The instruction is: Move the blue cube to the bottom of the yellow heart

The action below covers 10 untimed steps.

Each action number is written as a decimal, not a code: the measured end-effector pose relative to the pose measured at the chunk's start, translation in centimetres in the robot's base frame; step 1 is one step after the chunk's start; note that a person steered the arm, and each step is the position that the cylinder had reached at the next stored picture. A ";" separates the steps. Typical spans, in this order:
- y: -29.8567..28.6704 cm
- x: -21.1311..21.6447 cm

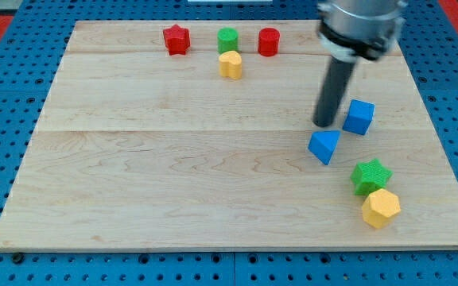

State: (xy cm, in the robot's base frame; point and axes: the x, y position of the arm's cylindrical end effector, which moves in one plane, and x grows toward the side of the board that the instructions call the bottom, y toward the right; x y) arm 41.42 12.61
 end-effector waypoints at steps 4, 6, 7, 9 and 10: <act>12.5 3.7; -6.6 -0.1; -4.9 -0.2; -2.0 -3.2; -9.6 -3.7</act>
State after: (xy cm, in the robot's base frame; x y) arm 37.68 3.02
